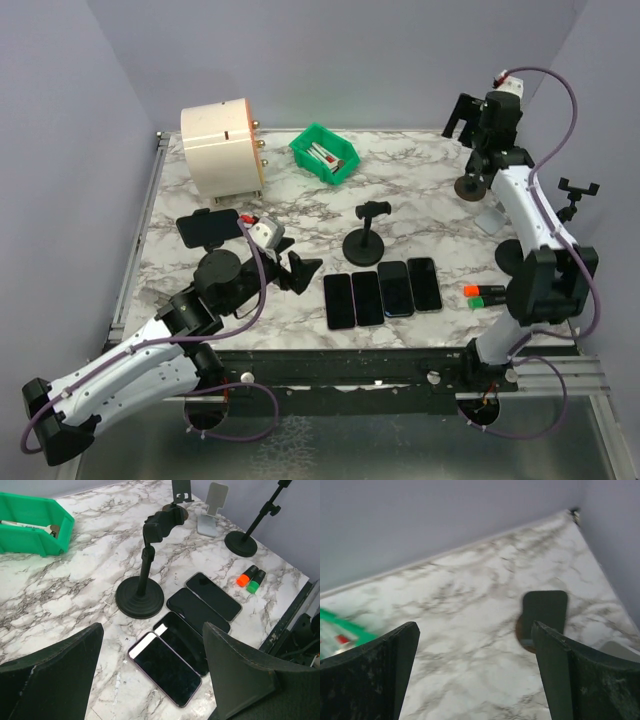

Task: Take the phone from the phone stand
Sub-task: Move the phone stand to the center of the board, then pick up the phone stand at the center of the board.

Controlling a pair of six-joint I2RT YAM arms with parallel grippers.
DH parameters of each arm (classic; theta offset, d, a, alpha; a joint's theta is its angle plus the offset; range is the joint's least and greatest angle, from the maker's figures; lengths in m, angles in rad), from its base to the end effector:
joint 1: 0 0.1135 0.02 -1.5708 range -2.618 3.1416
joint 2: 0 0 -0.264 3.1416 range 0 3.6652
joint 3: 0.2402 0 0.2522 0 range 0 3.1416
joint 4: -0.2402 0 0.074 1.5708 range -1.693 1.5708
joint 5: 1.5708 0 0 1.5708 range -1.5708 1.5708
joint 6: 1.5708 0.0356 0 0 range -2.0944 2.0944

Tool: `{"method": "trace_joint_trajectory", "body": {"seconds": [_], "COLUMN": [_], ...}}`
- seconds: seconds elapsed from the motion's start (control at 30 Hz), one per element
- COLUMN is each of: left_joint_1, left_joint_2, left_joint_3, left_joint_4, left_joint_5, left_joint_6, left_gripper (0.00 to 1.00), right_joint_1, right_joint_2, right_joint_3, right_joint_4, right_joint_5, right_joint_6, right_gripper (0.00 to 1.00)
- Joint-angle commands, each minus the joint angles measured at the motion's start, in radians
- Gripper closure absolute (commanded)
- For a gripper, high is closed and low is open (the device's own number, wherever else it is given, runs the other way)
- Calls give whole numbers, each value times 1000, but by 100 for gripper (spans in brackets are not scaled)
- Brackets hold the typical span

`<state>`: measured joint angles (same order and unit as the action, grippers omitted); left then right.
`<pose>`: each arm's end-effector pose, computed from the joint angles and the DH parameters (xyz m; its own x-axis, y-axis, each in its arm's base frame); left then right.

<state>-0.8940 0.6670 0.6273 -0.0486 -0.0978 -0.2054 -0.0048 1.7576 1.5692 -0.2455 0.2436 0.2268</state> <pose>0.1084 -0.1294 0.3174 -0.1999 -0.0753 -0.9769 0.6887 0.6985 -0.1947 0.4193 -0.0106 0.3403 -0.3594 0.2200 -0.9069 0.3123 0.9441 0.1052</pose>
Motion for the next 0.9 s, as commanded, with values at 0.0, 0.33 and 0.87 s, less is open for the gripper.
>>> {"method": "trace_joint_trajectory", "body": {"seconds": [0.0,0.33,0.87], "left_joint_1": [4,4,4], "left_joint_2": [-27,-64,-35], "left_joint_3": [16,-1,-1], "left_joint_4": [8,31,24], "left_joint_5": [10,-5,-27], "left_joint_6": [-8,-8,-1], "left_gripper": [18,18,18], "right_joint_1": [160,387,392], "right_joint_2": [-242,-726,-1021], "right_joint_3": [-124,-546,-1226], "right_joint_4": [148,218,594], "right_joint_5": [-113,-391,-593], "right_joint_6": [8,28,161], "right_gripper": [0,2,17]}}
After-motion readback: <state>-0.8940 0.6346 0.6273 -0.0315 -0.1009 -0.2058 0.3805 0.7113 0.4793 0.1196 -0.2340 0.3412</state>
